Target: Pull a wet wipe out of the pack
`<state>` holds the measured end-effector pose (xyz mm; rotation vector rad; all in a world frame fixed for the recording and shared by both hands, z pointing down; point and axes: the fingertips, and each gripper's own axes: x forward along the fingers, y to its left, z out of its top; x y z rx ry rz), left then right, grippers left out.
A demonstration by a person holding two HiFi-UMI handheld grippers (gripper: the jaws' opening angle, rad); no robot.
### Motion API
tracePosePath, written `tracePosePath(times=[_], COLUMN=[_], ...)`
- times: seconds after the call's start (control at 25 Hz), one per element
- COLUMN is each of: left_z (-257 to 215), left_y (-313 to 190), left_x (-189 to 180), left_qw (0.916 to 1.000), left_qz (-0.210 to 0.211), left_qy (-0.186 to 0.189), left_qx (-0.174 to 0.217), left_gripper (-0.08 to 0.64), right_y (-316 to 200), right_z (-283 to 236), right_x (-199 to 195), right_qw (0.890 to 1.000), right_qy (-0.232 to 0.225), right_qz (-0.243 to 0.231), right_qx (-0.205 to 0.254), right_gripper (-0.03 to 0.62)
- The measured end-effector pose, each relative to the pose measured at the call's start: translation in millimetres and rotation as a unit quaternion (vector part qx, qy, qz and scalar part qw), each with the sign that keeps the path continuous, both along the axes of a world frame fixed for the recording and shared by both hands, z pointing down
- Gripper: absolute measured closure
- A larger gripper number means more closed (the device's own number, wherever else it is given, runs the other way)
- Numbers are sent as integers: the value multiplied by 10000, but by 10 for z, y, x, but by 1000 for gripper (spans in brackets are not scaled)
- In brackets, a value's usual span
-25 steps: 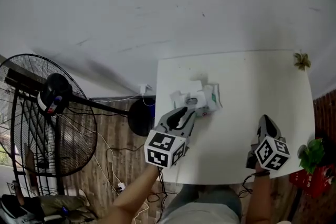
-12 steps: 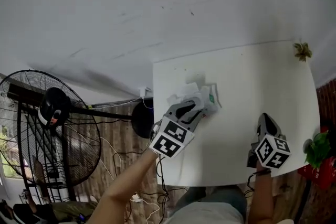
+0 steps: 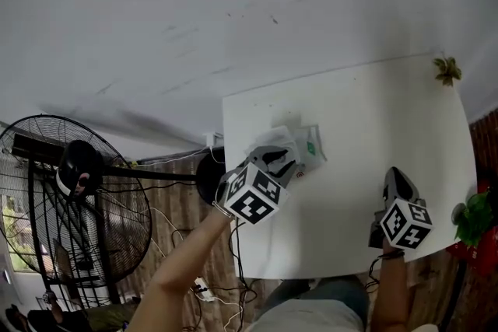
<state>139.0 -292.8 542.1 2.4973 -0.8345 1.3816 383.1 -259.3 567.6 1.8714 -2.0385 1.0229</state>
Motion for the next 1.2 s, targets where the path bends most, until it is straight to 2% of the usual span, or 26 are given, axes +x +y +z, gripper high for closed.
tracePosePath(times=[0.56, 0.96, 1.2], left_z=[202, 336, 376], left_y=[-50, -38, -61], left_x=[-238, -355, -408], left_qw=[9991, 9979, 9970], left_qz=[-34, -222, -401], left_qy=[-366, -387, -256], left_qx=[-200, -466, -609], left_gripper=[457, 457, 459], right_y=[-91, -100, -104], right_z=[79, 121, 140], right_x=[-114, -145, -147], right_qw=[9997, 9995, 9994], right_qy=[50, 47, 63], right_qz=[-201, -252, -264], right_qx=[-127, -180, -197], right_gripper=[591, 591, 591])
